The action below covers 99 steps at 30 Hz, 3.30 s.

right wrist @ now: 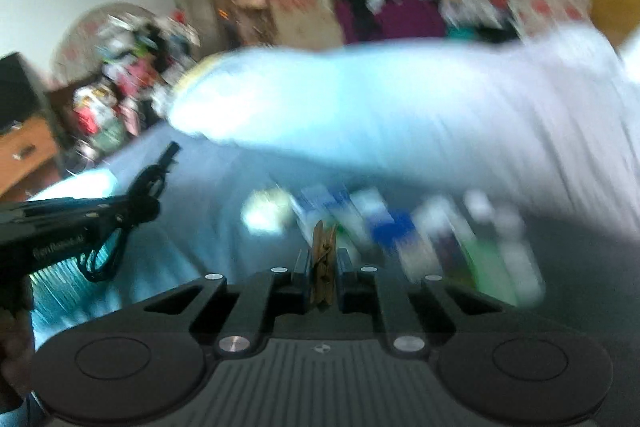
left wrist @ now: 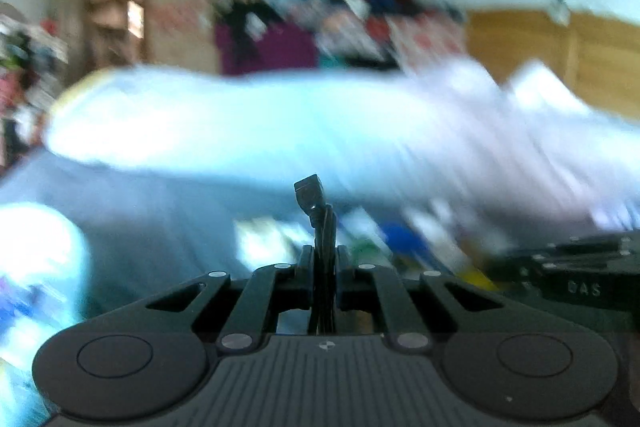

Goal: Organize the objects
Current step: 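Carry the cable and clothespin over the blue basket with both tools, then open both tools to drop the cable and clothespin into the basket, then grasp a wooden clothespin with the left tool while the right tool grasps another clothespin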

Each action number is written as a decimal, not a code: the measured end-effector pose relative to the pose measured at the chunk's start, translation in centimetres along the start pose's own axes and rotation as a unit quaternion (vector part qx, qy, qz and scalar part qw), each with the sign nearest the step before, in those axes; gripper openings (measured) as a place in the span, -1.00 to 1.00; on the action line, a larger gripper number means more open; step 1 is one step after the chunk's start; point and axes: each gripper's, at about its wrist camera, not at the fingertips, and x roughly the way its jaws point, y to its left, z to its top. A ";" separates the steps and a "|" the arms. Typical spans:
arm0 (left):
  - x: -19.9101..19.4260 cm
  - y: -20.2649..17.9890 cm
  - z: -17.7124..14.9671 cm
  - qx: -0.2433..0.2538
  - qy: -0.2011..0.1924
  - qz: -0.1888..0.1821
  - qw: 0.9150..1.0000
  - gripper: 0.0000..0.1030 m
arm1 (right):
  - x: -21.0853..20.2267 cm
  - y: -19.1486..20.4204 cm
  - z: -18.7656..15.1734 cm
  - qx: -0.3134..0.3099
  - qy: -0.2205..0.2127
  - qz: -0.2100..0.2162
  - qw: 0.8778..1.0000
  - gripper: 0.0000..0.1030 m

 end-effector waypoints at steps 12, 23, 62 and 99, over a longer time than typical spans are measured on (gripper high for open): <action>-9.5 18.8 4.2 -0.109 -0.031 0.241 0.964 -0.78 | 2.4 19.7 11.7 -0.109 -0.054 0.210 0.970 -0.75; -12.3 25.7 2.6 -0.152 0.004 0.262 0.953 -0.78 | 5.8 30.6 10.9 -0.142 0.022 0.250 0.958 -0.75; -10.9 28.1 0.2 -0.165 0.027 0.267 0.949 0.24 | 7.2 33.9 8.2 -0.147 0.040 0.244 0.958 -0.44; 12.6 -3.4 -4.6 0.027 0.155 -0.107 0.982 0.16 | -0.1 -8.2 -11.6 0.113 0.035 -0.068 0.991 0.32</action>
